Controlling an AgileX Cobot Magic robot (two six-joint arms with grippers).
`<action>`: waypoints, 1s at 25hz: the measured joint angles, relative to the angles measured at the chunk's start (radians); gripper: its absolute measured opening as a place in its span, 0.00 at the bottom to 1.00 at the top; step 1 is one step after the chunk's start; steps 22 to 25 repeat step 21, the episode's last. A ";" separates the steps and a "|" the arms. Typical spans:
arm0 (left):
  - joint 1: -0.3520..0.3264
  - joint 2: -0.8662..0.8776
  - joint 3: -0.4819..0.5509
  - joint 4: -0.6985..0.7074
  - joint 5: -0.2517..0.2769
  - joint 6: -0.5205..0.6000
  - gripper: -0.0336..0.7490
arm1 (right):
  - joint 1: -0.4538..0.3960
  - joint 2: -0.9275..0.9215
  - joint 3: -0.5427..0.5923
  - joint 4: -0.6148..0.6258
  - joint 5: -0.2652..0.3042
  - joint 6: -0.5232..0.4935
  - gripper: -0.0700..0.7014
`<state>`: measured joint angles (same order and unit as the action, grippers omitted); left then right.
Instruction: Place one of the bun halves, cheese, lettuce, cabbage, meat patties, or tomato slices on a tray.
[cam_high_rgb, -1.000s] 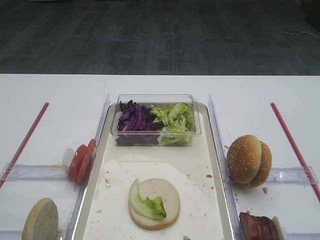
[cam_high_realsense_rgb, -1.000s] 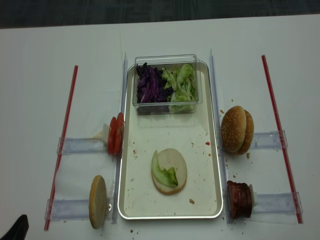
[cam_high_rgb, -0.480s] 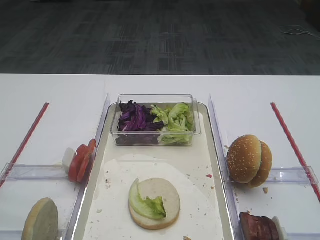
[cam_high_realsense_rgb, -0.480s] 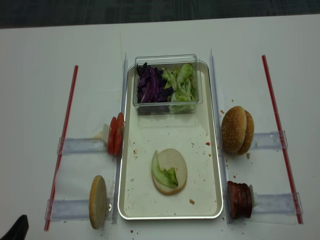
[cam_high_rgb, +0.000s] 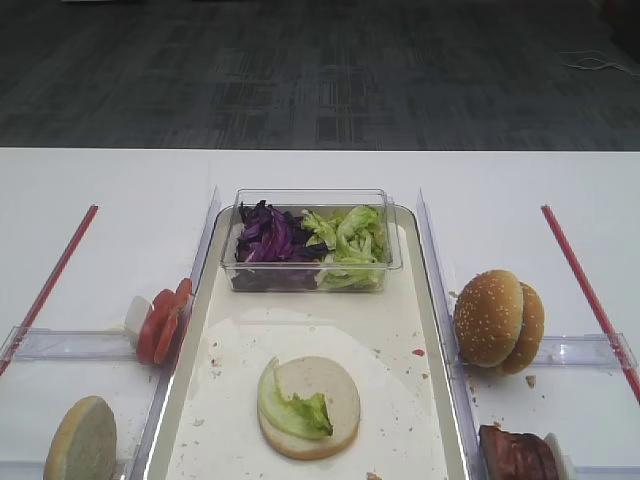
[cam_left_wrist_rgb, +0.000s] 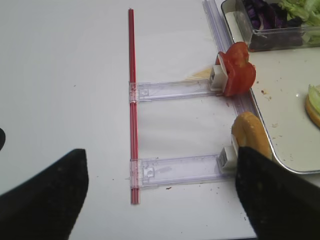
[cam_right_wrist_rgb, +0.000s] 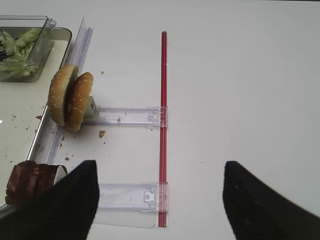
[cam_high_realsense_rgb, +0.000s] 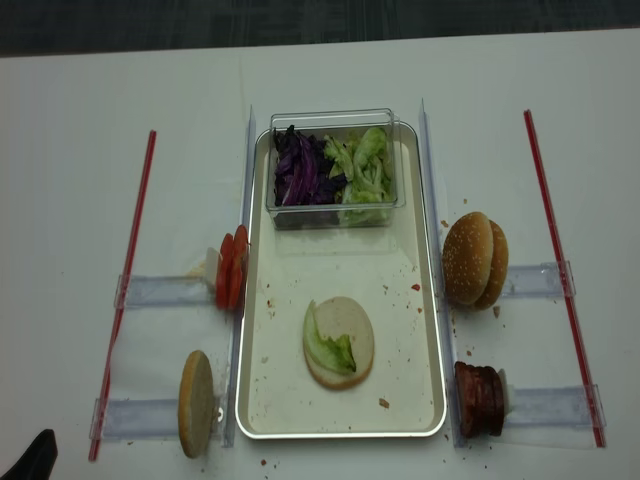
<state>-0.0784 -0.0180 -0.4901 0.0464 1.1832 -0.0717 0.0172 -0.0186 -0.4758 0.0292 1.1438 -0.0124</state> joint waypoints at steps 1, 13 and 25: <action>0.000 0.000 0.000 0.000 0.000 0.000 0.78 | 0.000 0.000 0.000 0.000 0.000 0.000 0.78; 0.000 0.000 0.000 0.000 0.000 0.000 0.78 | 0.000 0.000 0.000 0.000 0.000 0.002 0.78; 0.000 0.000 0.000 0.000 0.000 0.000 0.78 | 0.000 0.000 0.000 0.000 0.000 0.003 0.78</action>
